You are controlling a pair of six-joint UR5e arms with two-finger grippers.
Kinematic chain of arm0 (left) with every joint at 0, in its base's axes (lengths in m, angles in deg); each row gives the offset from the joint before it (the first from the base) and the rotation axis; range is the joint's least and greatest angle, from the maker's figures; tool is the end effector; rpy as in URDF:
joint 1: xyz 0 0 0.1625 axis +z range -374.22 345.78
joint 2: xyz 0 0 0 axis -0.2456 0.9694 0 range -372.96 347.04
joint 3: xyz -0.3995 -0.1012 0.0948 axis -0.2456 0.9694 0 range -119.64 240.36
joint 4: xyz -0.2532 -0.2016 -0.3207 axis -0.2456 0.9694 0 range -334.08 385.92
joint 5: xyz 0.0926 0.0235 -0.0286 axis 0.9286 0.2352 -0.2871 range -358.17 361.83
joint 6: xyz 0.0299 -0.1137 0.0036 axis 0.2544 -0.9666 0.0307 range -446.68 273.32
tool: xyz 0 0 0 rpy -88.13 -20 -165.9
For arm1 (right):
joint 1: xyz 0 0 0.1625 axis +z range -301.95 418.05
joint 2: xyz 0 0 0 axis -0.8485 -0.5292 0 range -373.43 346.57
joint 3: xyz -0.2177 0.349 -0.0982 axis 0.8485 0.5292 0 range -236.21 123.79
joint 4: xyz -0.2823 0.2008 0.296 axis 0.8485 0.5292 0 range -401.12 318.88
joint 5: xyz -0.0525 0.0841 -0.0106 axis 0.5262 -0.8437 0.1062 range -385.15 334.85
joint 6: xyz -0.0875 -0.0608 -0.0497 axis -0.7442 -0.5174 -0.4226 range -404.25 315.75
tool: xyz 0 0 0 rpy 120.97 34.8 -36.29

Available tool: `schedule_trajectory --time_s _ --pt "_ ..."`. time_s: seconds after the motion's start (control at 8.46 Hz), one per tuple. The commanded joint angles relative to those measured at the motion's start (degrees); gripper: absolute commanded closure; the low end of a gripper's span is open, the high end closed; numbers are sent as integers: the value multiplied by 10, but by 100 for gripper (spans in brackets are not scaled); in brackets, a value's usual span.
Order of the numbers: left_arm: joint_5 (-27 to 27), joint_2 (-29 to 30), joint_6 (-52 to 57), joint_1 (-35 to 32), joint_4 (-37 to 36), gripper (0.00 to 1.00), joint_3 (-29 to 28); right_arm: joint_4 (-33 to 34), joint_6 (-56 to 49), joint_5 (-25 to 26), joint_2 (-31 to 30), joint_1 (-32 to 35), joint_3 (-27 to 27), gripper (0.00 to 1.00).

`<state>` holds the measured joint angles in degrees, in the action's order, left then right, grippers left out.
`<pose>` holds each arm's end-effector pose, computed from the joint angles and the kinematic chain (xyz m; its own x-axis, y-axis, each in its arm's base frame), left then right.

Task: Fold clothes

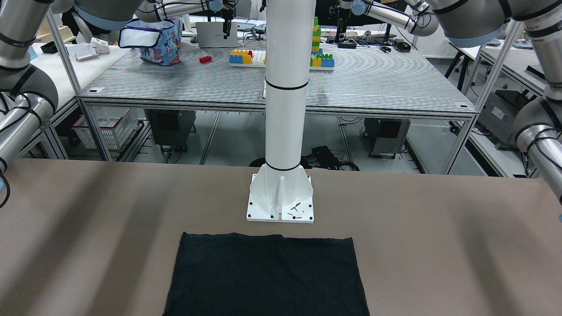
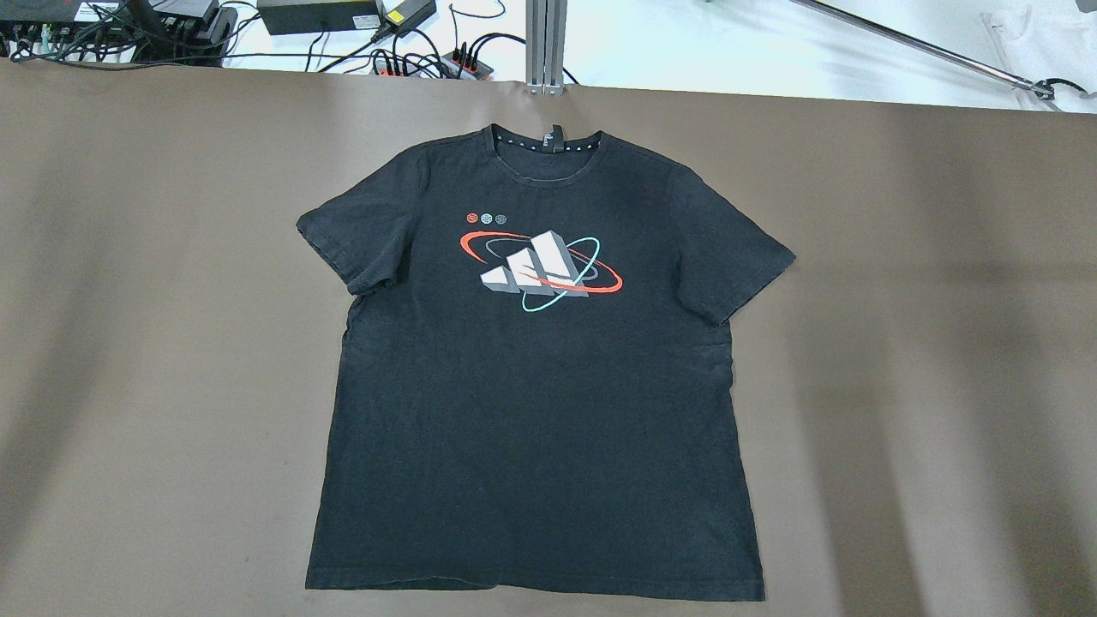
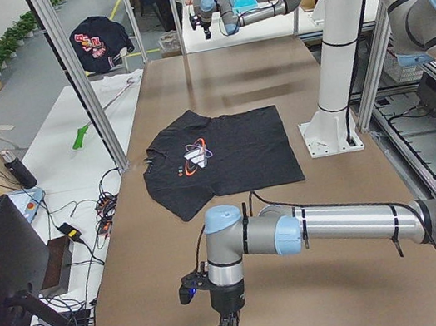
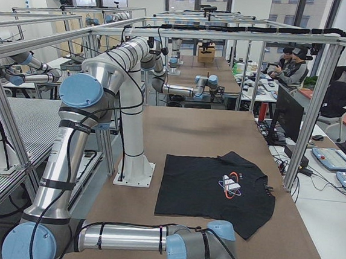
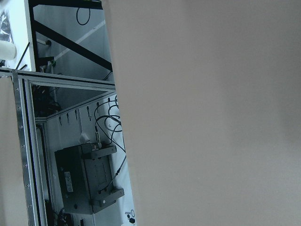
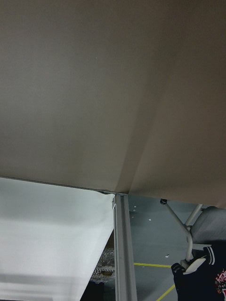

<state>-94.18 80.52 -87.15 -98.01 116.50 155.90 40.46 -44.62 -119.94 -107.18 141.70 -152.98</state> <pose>-0.0581 -0.5835 0.6150 0.9876 0.1169 -0.1048 -0.0985 0.9812 0.1660 0.0643 -0.5389 0.6566 0.9878 -0.1331 0.0806 0.1149 0.9733 0.1988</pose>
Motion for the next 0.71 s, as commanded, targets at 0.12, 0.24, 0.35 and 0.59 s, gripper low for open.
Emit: schedule_trajectory --time_s 0.12,0.24,0.35,0.59 --pt "4 -1 4 1 1 0 -2 13 -3 -1 3 0 4 5" --pt "3 -3 4 1 1 0 -2 12 -3 -2 3 0 4 5" --pt "4 -3 2 0 1 0 -1 12 -3 -2 3 0 4 5" --pt "4 -4 -1 0 1 0 -1 11 -3 -1 3 -1 3 5"
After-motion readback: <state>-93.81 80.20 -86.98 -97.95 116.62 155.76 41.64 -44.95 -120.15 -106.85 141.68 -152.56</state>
